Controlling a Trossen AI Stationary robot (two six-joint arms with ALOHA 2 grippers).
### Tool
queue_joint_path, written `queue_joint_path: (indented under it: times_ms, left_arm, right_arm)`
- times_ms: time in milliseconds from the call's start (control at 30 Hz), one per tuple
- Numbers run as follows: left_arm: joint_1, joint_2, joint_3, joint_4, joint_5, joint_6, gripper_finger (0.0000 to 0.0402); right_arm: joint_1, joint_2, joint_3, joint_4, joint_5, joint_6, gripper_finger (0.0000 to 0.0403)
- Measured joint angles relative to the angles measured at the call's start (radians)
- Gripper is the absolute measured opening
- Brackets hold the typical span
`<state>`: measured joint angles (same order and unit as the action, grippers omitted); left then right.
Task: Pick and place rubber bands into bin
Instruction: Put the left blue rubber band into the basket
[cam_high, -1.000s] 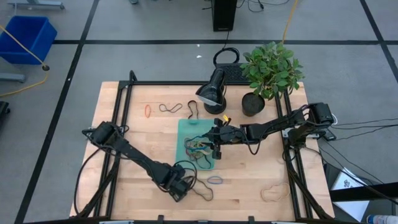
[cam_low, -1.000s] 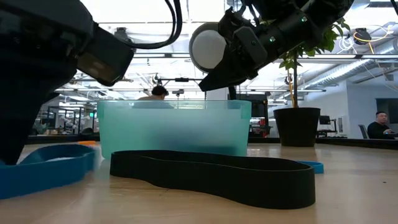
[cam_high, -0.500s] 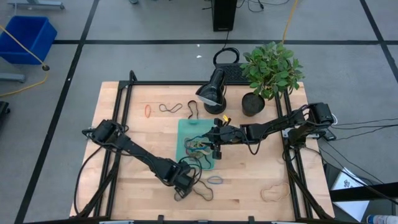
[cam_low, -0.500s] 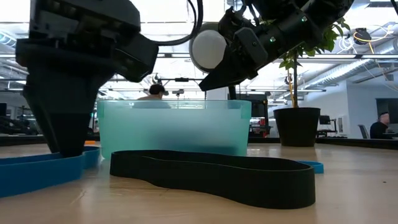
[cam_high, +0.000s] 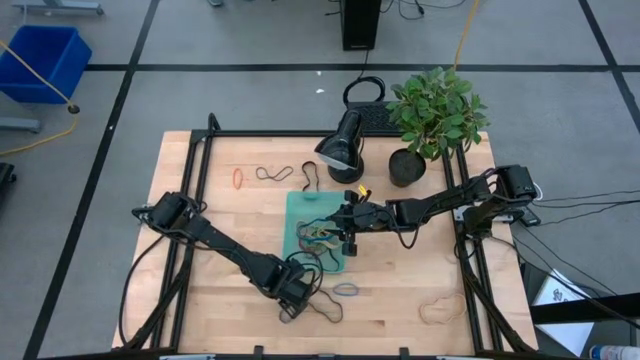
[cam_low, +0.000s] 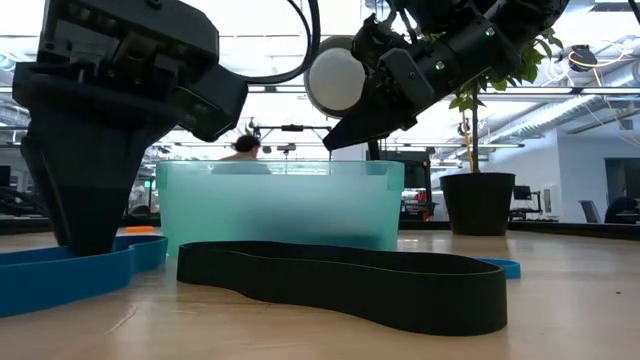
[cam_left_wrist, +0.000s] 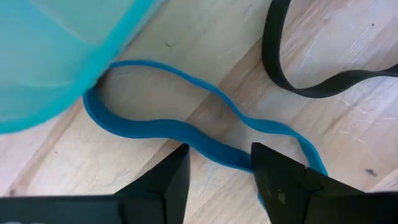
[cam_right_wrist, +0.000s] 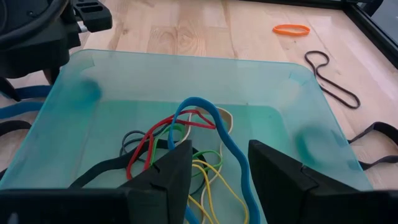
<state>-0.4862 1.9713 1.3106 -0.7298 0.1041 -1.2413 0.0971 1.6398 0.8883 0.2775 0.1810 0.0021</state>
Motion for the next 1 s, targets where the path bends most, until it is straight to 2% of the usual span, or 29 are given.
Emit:
queue_joint_path:
  times_ms: [367, 533, 733, 1000]
  left_arm:
    - [0.001, 0.0, 0.0, 0.001, 0.0, 0.005, 0.0013]
    - [0.001, 0.0, 0.0, 0.001, 0.007, 0.005, 0.0011]
    - [-0.003, -0.03, -0.001, -0.001, 0.066, 0.046, 0.0007]
    - [-0.007, -0.17, -0.001, -0.024, 0.103, 0.145, 0.0004]
  right_arm:
    - [0.0, 0.0, 0.0, 0.0, 0.0, 0.002, 0.0151]
    - [0.0, 0.0, 0.0, 0.0, 0.0, 0.004, 0.0151]
    - [0.0, 0.0, 0.0, 0.0, 0.0, 0.004, 0.0151]
    - [0.0, 0.0, 0.0, 0.0, 0.0, 0.004, 0.0151]
